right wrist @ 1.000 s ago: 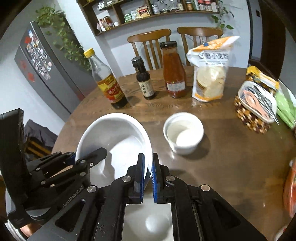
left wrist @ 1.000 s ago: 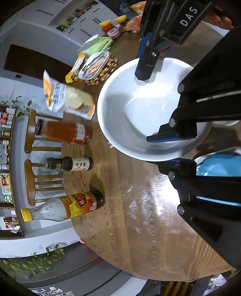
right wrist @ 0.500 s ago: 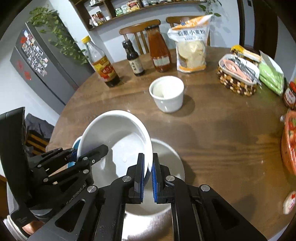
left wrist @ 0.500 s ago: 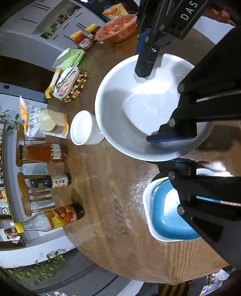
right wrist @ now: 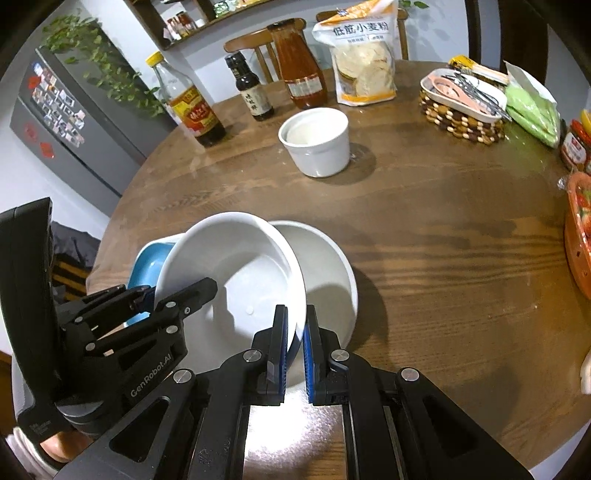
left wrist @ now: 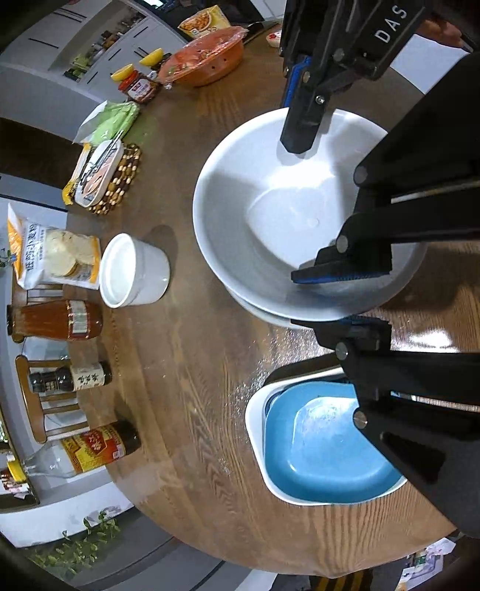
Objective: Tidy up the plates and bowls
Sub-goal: 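Carry the smaller white bowl with the left gripper over the large white bowl, then lower the smaller white bowl into the large white bowl with the left gripper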
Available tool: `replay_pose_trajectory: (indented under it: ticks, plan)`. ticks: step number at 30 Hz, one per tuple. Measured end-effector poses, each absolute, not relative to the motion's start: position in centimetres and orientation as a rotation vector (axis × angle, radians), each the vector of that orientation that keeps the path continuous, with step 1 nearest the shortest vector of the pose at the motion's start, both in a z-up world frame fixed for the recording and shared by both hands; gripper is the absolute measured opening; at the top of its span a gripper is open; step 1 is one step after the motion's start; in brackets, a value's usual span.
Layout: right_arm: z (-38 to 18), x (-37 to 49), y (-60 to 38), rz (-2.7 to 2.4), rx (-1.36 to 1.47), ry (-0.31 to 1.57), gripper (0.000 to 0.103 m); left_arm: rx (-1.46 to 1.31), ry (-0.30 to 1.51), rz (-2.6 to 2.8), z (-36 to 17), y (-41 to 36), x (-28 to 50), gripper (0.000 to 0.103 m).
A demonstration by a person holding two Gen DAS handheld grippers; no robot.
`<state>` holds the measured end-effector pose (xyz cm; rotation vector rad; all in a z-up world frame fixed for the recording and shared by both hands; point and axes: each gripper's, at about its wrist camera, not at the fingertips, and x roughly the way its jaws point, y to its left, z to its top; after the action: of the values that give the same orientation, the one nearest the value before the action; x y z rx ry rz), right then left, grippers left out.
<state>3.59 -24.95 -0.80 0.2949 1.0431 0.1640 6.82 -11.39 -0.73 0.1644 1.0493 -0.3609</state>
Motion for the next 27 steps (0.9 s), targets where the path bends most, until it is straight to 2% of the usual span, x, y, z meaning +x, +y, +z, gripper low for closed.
replay_pose_trajectory:
  ticks: [15, 27]
  plan:
    - [-3.0, 3.7, -24.7, 0.119, 0.275, 1.097, 0.010, 0.193, 1.099, -0.370, -3.0, -12.1, 7.5, 0.016]
    - [-3.1, 3.5, -24.5, 0.102, 0.272, 1.095, 0.010, 0.250, 1.071, -0.375, -3.1, -12.7, 7.3, 0.017]
